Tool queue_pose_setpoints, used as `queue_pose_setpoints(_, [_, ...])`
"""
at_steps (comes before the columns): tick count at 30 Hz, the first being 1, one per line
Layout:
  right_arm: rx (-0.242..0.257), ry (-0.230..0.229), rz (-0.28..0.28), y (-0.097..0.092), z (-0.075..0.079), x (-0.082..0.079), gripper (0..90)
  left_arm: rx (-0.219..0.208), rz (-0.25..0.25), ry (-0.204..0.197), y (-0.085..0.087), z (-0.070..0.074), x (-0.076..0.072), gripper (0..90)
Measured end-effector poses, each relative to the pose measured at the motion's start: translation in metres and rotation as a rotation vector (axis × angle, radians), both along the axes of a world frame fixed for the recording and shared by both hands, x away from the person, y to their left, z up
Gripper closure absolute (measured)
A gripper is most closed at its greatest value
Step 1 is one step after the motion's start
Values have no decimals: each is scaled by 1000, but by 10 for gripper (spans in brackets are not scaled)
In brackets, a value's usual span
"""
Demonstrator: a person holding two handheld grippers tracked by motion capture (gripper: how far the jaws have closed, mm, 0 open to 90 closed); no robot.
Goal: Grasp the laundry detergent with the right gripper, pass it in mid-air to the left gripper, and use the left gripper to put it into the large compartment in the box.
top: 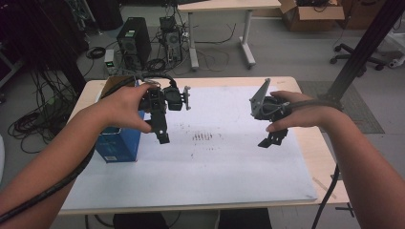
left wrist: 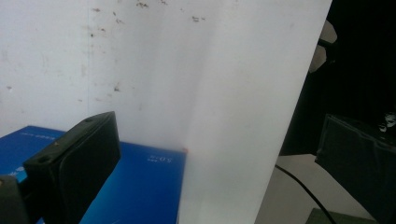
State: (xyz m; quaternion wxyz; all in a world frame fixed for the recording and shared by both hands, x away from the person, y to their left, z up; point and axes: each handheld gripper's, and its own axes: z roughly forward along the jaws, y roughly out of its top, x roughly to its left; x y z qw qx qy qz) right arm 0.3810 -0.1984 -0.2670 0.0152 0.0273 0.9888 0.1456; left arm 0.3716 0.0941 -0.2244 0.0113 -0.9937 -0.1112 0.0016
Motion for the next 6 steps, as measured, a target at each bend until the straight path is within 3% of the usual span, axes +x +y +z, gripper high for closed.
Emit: queue_pose_setpoints(6, [1,-3,1,2,2,-1,34,-5,1,-7,0,2,0,2])
